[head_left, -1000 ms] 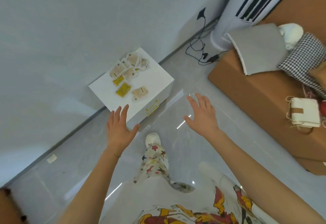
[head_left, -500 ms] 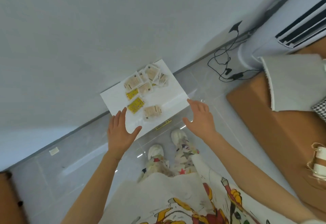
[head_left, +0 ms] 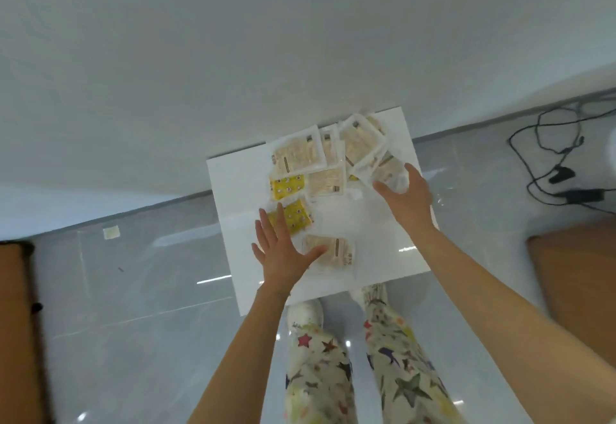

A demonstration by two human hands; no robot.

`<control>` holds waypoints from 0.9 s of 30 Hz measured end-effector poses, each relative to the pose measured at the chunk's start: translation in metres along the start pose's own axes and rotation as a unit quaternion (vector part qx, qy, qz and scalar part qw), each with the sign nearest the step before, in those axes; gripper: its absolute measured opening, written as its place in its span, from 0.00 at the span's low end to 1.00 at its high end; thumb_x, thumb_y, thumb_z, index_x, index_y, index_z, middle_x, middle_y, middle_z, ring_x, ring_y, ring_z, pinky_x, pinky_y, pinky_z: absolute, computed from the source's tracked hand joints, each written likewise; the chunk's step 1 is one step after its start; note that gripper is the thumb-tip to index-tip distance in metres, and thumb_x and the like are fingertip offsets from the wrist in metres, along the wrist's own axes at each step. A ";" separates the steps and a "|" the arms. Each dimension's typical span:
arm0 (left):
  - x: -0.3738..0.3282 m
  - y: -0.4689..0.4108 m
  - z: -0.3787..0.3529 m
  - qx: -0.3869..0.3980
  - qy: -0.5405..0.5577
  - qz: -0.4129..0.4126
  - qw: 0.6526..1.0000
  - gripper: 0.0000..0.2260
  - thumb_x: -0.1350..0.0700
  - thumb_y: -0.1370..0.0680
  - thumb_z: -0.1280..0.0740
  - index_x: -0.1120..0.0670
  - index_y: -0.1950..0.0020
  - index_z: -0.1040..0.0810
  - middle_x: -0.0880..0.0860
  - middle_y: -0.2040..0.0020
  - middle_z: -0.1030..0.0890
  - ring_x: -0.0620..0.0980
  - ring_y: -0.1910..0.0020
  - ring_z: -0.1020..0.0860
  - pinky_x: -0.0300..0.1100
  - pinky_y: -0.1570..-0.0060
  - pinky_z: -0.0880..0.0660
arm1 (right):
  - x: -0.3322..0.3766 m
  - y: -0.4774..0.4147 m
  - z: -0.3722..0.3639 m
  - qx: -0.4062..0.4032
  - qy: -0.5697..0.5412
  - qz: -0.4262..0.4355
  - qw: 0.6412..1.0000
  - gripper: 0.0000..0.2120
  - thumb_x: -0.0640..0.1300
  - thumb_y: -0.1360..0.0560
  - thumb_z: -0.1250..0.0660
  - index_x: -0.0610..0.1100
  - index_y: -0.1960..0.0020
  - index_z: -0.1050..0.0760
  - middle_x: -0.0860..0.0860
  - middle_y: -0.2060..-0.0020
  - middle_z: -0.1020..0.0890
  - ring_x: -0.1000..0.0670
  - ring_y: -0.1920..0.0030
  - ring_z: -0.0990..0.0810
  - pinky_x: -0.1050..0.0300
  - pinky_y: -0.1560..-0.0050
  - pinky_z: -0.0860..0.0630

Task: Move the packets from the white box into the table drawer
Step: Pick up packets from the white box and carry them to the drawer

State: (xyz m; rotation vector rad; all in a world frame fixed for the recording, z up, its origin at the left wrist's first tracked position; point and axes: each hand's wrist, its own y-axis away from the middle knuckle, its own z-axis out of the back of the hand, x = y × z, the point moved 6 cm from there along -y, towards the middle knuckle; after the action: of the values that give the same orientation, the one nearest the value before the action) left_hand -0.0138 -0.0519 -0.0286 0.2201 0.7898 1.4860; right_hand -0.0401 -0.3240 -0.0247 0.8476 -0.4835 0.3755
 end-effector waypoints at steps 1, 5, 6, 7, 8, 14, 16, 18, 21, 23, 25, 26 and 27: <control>0.001 -0.010 -0.009 0.001 -0.014 -0.004 1.000 0.57 0.28 0.37 0.31 0.46 0.22 0.63 0.53 0.22 0.65 0.56 0.23 0.63 0.64 0.28 0.57 | 0.004 -0.015 -0.007 -0.004 0.024 0.010 1.000 0.41 0.62 0.30 0.29 0.49 0.25 0.42 0.45 0.28 0.35 0.41 0.27 0.39 0.41 0.30 0.39; 0.006 -0.041 -0.030 0.001 -0.094 -0.037 0.995 0.60 0.25 0.40 0.33 0.47 0.22 0.66 0.57 0.23 0.68 0.58 0.24 0.67 0.68 0.30 0.58 | 0.030 -0.057 -0.028 -0.059 0.114 0.061 0.990 0.43 0.67 0.32 0.31 0.48 0.26 0.40 0.46 0.28 0.38 0.42 0.28 0.41 0.42 0.32 0.38; 0.007 -0.045 -0.032 -0.005 -0.104 -0.042 0.994 0.61 0.24 0.41 0.33 0.48 0.22 0.65 0.58 0.22 0.67 0.59 0.24 0.66 0.68 0.30 0.57 | 0.038 -0.062 -0.031 -0.070 0.125 0.071 0.987 0.42 0.67 0.33 0.31 0.46 0.27 0.38 0.45 0.30 0.36 0.42 0.29 0.40 0.43 0.33 0.37; 0.009 -0.047 -0.034 -0.014 -0.107 -0.044 0.993 0.61 0.24 0.41 0.34 0.49 0.22 0.63 0.58 0.22 0.65 0.60 0.23 0.64 0.68 0.30 0.55 | 0.043 -0.067 -0.036 -0.076 0.131 0.073 0.986 0.42 0.66 0.34 0.30 0.45 0.29 0.37 0.45 0.32 0.34 0.42 0.31 0.38 0.44 0.35 0.36; 0.010 -0.047 -0.034 -0.028 -0.105 -0.045 0.993 0.60 0.23 0.42 0.36 0.49 0.21 0.61 0.58 0.21 0.60 0.60 0.23 0.61 0.68 0.30 0.53 | 0.046 -0.071 -0.038 -0.079 0.126 0.068 0.987 0.41 0.65 0.35 0.28 0.44 0.30 0.36 0.45 0.34 0.33 0.43 0.32 0.36 0.44 0.36 0.34; 0.021 -0.034 -0.019 -0.135 -0.081 -0.033 0.987 0.49 0.31 0.37 0.29 0.57 0.25 0.38 0.59 0.33 0.29 0.62 0.36 0.31 0.60 0.43 0.30 | 0.032 -0.062 -0.036 -0.047 -0.004 0.043 0.998 0.29 0.54 0.33 0.24 0.42 0.39 0.30 0.46 0.43 0.24 0.45 0.43 0.23 0.52 0.48 0.23; 0.024 -0.030 -0.019 -0.124 -0.066 -0.002 0.990 0.44 0.35 0.35 0.26 0.58 0.27 0.35 0.59 0.36 0.29 0.61 0.39 0.30 0.58 0.45 0.30 | 0.024 -0.052 -0.026 -0.042 -0.036 0.032 0.998 0.23 0.49 0.31 0.26 0.41 0.42 0.30 0.48 0.47 0.23 0.48 0.49 0.23 0.61 0.57 0.25; 0.027 -0.025 -0.019 -0.113 -0.046 0.035 0.992 0.40 0.37 0.34 0.26 0.59 0.31 0.32 0.59 0.40 0.28 0.61 0.42 0.29 0.55 0.48 0.31 | 0.014 -0.042 -0.018 -0.036 -0.041 0.024 0.998 0.20 0.46 0.29 0.27 0.41 0.44 0.30 0.49 0.51 0.24 0.49 0.52 0.24 0.65 0.64 0.28; 0.034 -0.018 -0.021 -0.093 -0.018 0.089 0.992 0.35 0.38 0.33 0.26 0.59 0.38 0.31 0.59 0.43 0.28 0.60 0.44 0.30 0.53 0.48 0.32 | 0.001 -0.030 -0.010 -0.018 -0.017 0.029 0.999 0.17 0.42 0.31 0.26 0.42 0.48 0.31 0.47 0.51 0.24 0.47 0.52 0.24 0.60 0.62 0.27; 0.037 -0.012 -0.022 -0.095 -0.017 0.100 0.990 0.32 0.38 0.32 0.27 0.60 0.42 0.30 0.59 0.45 0.28 0.60 0.45 0.30 0.53 0.49 0.33 | -0.009 -0.020 -0.010 -0.004 -0.015 0.009 1.000 0.16 0.40 0.30 0.27 0.42 0.47 0.31 0.48 0.52 0.24 0.48 0.53 0.25 0.62 0.62 0.28; 0.036 -0.007 -0.022 -0.120 -0.019 0.077 0.990 0.32 0.38 0.35 0.25 0.62 0.46 0.28 0.61 0.49 0.27 0.62 0.48 0.29 0.53 0.52 0.32 | -0.023 -0.013 -0.014 0.012 -0.064 -0.029 0.997 0.16 0.39 0.31 0.26 0.42 0.48 0.29 0.48 0.52 0.23 0.47 0.52 0.23 0.57 0.55 0.24; 0.035 -0.003 -0.024 -0.134 -0.021 0.058 0.989 0.33 0.38 0.37 0.23 0.62 0.48 0.28 0.61 0.50 0.27 0.62 0.51 0.27 0.54 0.54 0.30 | -0.029 -0.009 -0.017 0.019 -0.093 -0.049 0.994 0.17 0.38 0.32 0.25 0.42 0.48 0.28 0.48 0.52 0.22 0.46 0.51 0.21 0.54 0.52 0.22; 0.034 0.000 -0.027 -0.144 -0.021 0.042 0.988 0.34 0.37 0.39 0.22 0.62 0.50 0.28 0.61 0.51 0.26 0.62 0.52 0.27 0.54 0.56 0.29 | -0.033 -0.005 -0.020 0.025 -0.114 -0.060 0.991 0.17 0.37 0.32 0.25 0.41 0.47 0.28 0.48 0.52 0.21 0.46 0.50 0.21 0.52 0.50 0.21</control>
State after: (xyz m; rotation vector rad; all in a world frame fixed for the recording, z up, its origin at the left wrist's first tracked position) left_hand -0.0338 -0.0293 -0.0600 0.0667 0.5283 1.6494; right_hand -0.0597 -0.3157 -0.0569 0.9688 -0.6331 0.1820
